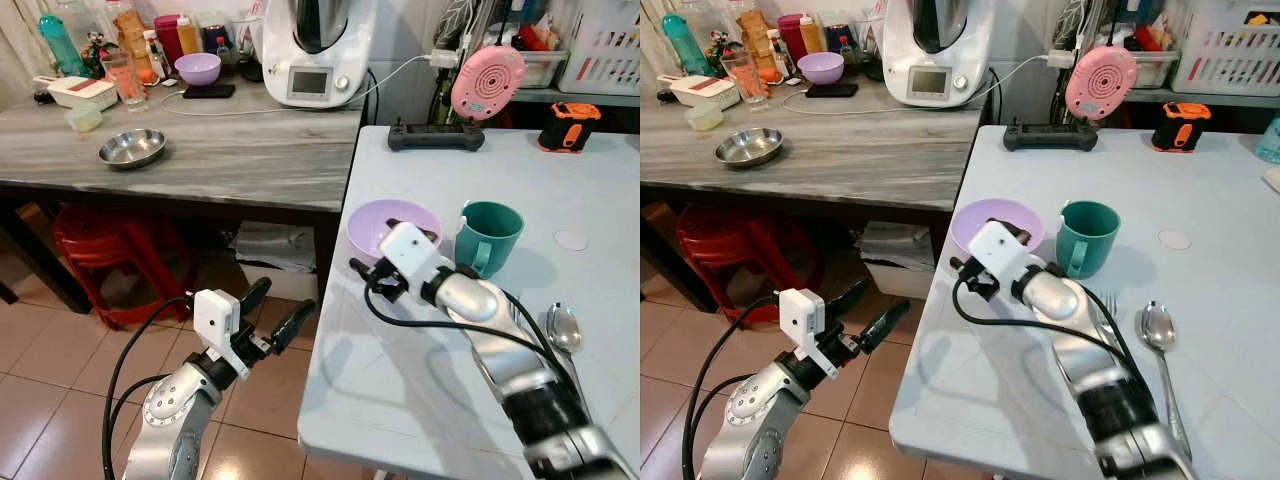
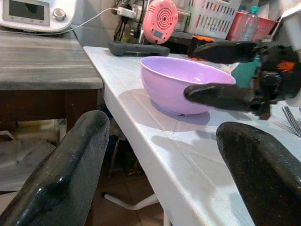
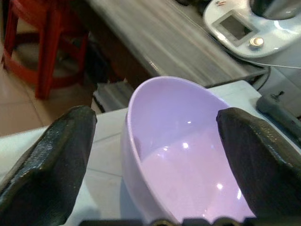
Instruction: Setting the table
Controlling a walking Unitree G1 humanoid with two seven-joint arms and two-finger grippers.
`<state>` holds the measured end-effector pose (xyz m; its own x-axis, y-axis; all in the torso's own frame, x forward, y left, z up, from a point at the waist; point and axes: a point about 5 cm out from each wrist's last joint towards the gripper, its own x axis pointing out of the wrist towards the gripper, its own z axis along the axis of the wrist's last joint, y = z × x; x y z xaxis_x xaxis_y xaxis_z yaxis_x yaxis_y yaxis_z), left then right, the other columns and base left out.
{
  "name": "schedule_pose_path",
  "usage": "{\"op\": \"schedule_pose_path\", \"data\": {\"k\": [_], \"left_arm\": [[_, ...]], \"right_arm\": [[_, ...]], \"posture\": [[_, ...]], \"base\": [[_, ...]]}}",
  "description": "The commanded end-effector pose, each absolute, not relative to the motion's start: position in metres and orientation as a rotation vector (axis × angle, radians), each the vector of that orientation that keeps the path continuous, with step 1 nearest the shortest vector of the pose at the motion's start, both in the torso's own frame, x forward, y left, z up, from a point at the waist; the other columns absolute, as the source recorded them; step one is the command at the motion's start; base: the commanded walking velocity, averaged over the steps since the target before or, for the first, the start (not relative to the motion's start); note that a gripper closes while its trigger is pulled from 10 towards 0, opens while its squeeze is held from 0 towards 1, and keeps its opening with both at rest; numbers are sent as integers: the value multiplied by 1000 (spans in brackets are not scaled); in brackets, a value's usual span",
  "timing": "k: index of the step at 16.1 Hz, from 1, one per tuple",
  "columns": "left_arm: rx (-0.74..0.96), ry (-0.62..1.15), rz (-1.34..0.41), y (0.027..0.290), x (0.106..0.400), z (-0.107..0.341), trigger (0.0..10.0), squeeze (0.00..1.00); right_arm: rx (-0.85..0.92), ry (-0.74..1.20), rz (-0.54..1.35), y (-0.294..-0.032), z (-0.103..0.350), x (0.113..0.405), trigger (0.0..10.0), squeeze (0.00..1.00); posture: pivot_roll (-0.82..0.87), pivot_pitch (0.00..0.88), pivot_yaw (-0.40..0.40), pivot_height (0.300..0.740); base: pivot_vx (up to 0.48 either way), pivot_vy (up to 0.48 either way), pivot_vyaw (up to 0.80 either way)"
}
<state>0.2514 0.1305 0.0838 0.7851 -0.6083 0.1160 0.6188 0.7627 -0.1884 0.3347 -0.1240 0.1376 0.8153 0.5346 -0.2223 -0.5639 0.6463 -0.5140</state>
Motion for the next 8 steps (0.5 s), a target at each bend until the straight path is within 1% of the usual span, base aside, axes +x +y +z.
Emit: {"op": "schedule_pose_path", "data": {"k": [1, 2, 3, 4, 8], "left_arm": [[-204, -47, -675, 133, 250, 86, 10000, 0], [-205, -42, -677, 132, 249, 85, 10000, 0], [-203, -36, -684, 131, 247, 84, 10000, 0], [-202, -34, -689, 131, 247, 84, 10000, 0], [-203, -48, -685, 133, 248, 87, 10000, 0]], "right_arm": [[-633, 57, 638, -125, 140, 340, 10000, 0], [-638, 64, 638, -127, 141, 343, 8510, 0], [-639, 93, 632, -131, 140, 348, 1882, 0], [-644, 110, 647, -132, 138, 348, 0, 0], [-643, 128, 668, -135, 132, 347, 0, 0]], "posture": [[-72, 46, 73, 740], [-71, 47, 73, 740], [-69, 49, 73, 740], [-68, 49, 73, 740], [-65, 50, 76, 740]], "base": [[0, 0, 0], [0, 0, 0], [0, 0, 0], [0, 0, 0], [0, 0, 0]]}}
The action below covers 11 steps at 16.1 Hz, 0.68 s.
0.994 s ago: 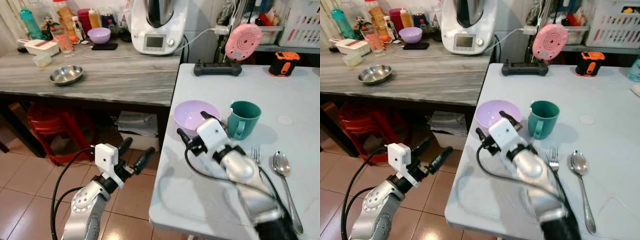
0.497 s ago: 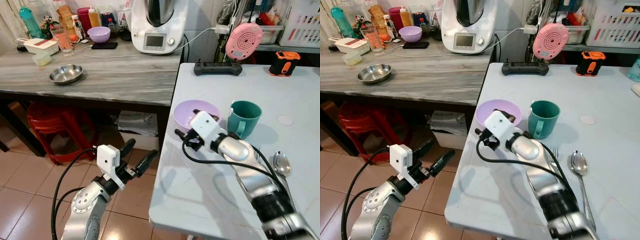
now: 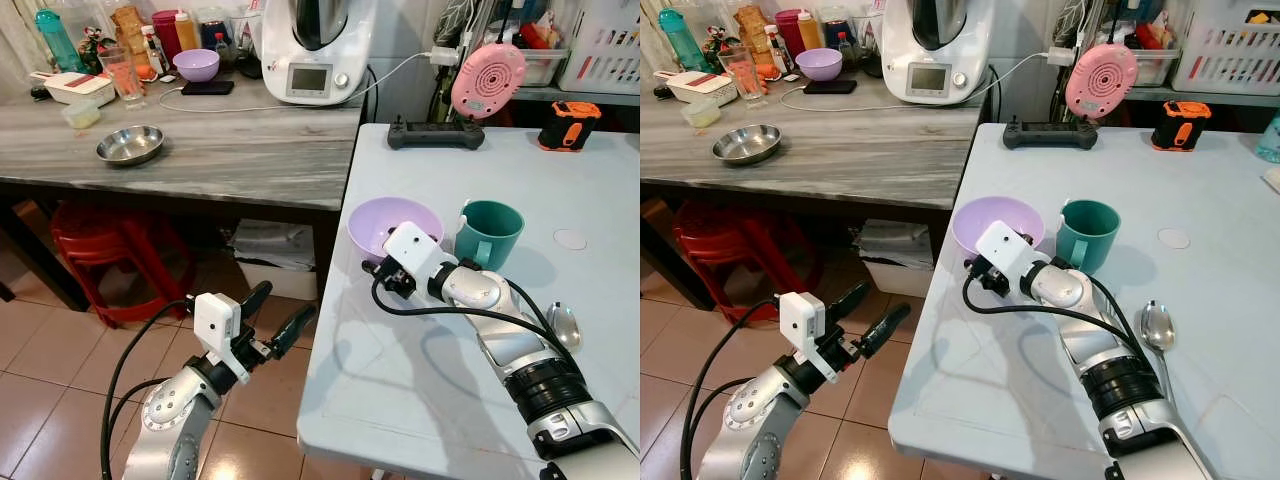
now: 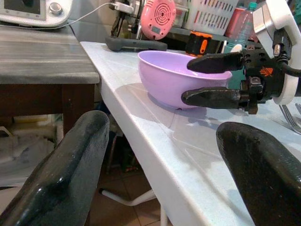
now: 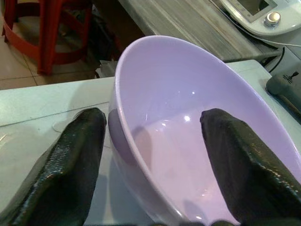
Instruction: Setting the table
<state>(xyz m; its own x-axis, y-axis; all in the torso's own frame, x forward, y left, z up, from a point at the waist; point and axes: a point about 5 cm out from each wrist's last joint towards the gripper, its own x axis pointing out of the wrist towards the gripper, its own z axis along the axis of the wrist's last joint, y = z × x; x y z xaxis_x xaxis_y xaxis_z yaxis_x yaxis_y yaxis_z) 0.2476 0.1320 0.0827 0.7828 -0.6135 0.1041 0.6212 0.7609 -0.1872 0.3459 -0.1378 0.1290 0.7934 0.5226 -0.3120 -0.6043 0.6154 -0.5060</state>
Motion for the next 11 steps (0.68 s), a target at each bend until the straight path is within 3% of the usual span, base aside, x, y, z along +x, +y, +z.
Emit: {"op": "schedule_pose_path", "data": {"k": [1, 11], "left_arm": [[-201, -46, -689, 134, 247, 87, 10000, 0], [-189, -36, -700, 133, 248, 86, 10000, 0]], "right_arm": [[-642, 138, 674, -136, 129, 347, 0, 0], [-637, 150, 752, -126, 116, 336, 0, 0]], "posture": [[-65, 49, 77, 740], [-62, 35, 84, 740]], "base": [[0, 0, 0], [0, 0, 0]]}}
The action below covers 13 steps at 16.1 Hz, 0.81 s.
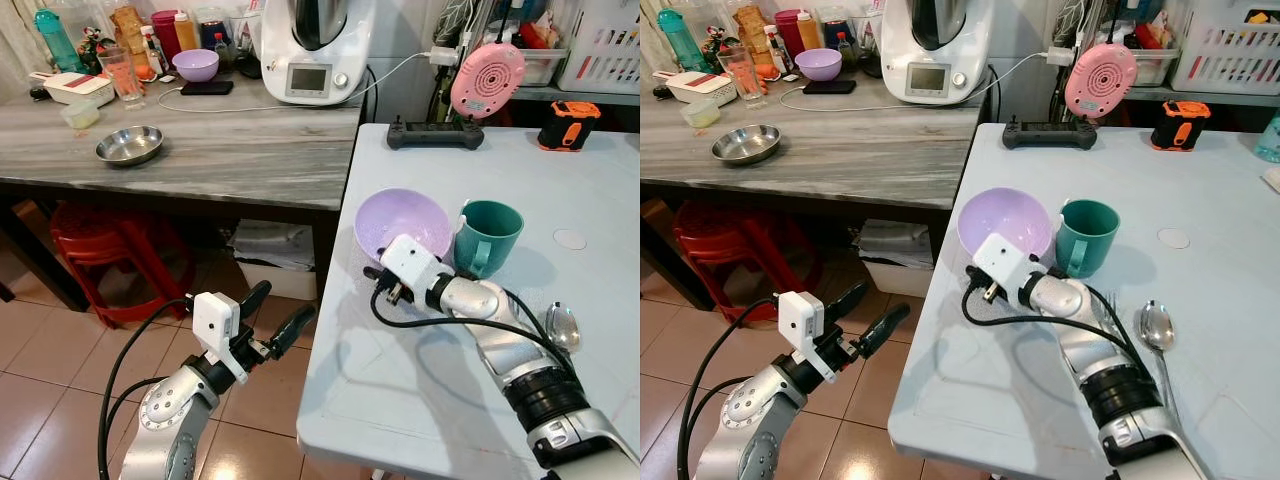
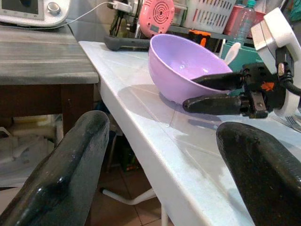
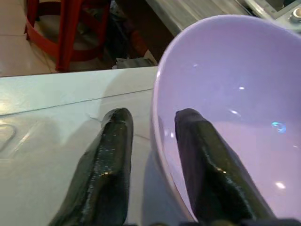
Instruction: Setting the table
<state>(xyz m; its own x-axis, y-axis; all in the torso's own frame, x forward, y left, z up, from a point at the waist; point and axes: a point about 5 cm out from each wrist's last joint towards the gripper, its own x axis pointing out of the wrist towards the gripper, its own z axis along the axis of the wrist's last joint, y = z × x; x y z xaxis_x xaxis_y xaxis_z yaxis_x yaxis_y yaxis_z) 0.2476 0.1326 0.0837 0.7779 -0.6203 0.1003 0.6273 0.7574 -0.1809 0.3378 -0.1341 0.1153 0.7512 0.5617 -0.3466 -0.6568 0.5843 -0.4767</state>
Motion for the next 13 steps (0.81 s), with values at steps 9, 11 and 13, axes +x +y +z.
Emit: {"op": "schedule_pose_path", "data": {"k": [9, 11, 13], "left_arm": [[-183, -30, -687, 133, 250, 84, 10000, 0], [-183, -31, -690, 133, 250, 84, 10000, 0], [-188, -45, -694, 134, 251, 86, 10000, 0]], "right_arm": [[-648, 138, 744, -127, 117, 336, 0, 0], [-644, 130, 743, -127, 117, 336, 0, 0], [-631, 86, 732, -124, 123, 337, 0, 0]], "posture": [[-62, 33, 87, 740], [-60, 32, 86, 740], [-58, 30, 85, 740]], "base": [[0, 0, 0], [0, 0, 0], [0, 0, 0]]}}
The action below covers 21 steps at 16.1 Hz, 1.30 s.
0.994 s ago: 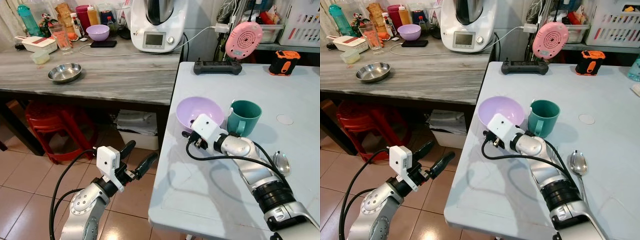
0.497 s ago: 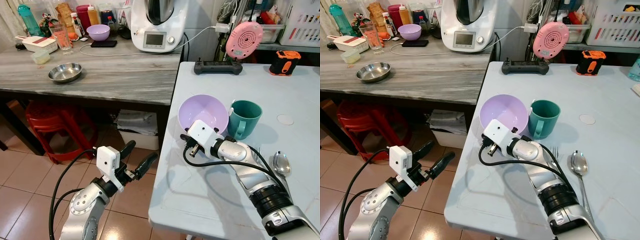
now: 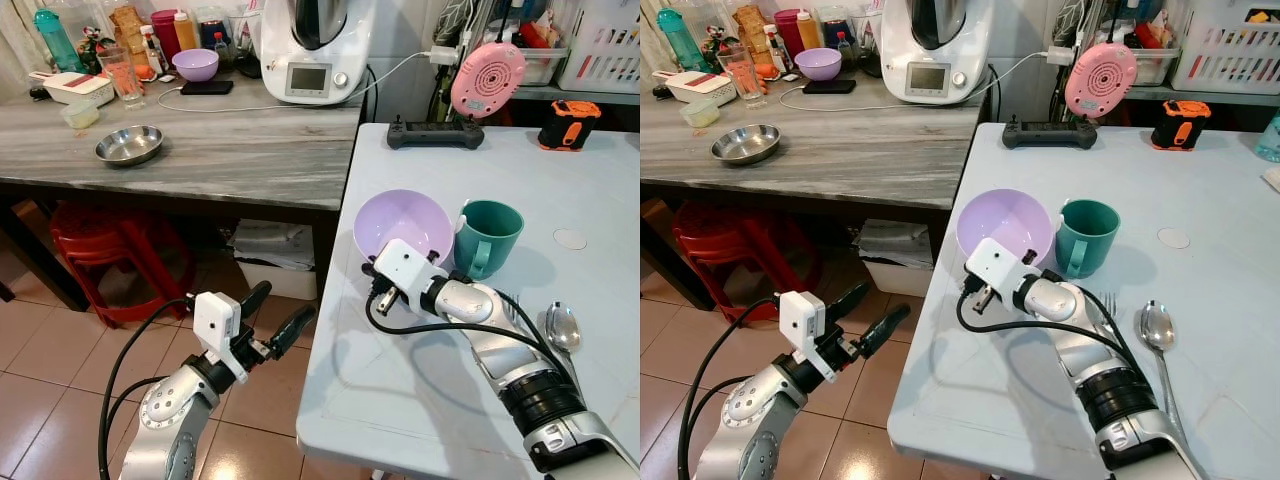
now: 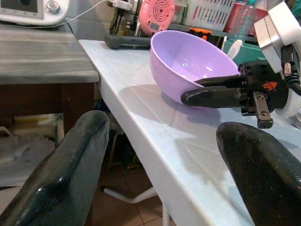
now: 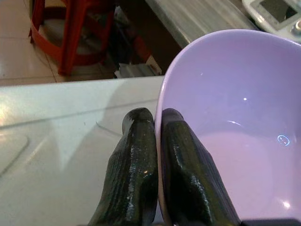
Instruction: Setting the table
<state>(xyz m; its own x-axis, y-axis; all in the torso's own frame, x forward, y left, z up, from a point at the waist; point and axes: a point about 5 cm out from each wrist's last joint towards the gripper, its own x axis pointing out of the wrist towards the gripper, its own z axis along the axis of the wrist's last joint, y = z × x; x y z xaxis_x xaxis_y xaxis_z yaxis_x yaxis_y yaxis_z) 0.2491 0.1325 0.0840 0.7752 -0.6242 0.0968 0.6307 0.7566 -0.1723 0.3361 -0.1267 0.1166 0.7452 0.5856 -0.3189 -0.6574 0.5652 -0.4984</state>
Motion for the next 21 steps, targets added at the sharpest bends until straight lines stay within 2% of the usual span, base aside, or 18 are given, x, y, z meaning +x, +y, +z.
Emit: {"op": "schedule_pose_path", "data": {"k": [1, 4, 6, 7, 8, 9, 13, 15, 21], "left_arm": [[-186, -46, -695, 135, 251, 87, 10000, 0], [-181, -57, -667, 139, 255, 88, 10000, 0], [-158, -48, -529, 149, 264, 87, 10000, 0], [-116, 13, -334, 163, 278, 81, 10000, 0], [-112, 34, -265, 169, 283, 80, 10000, 0], [-115, 27, -237, 172, 286, 81, 10000, 0], [-141, 4, -208, 170, 293, 85, 10000, 0], [-146, 4, -200, 168, 295, 85, 10000, 0], [-157, 8, -196, 165, 298, 84, 10000, 0]], "right_arm": [[-620, 58, 717, -122, 127, 339, 0, 0], [-554, -51, 653, -116, 145, 344, 0, 0], [-466, -191, 587, -109, 166, 343, 0, 0], [-370, -291, 524, -103, 181, 337, 745, 0], [-328, -324, 496, -99, 185, 332, 9059, 0], [-297, -340, 477, -96, 186, 327, 10000, 0], [-185, -331, 361, -101, 175, 306, 10000, 0], [-180, -304, 331, -105, 167, 298, 10000, 0], [-177, -254, 286, -117, 155, 285, 10000, 0]], "posture": [[-56, 28, 85, 740], [-51, 22, 83, 740], [-50, 19, 81, 740], [-50, 19, 79, 740], [-52, 19, 77, 740], [-52, 19, 77, 740], [-59, 18, 76, 740], [-66, 14, 79, 740], [-74, 5, 87, 740]], "base": [[0, 0, 0], [0, 0, 0], [0, 0, 0], [0, 0, 0], [0, 0, 0], [0, 0, 0], [0, 0, 0], [0, 0, 0], [0, 0, -451]]}}
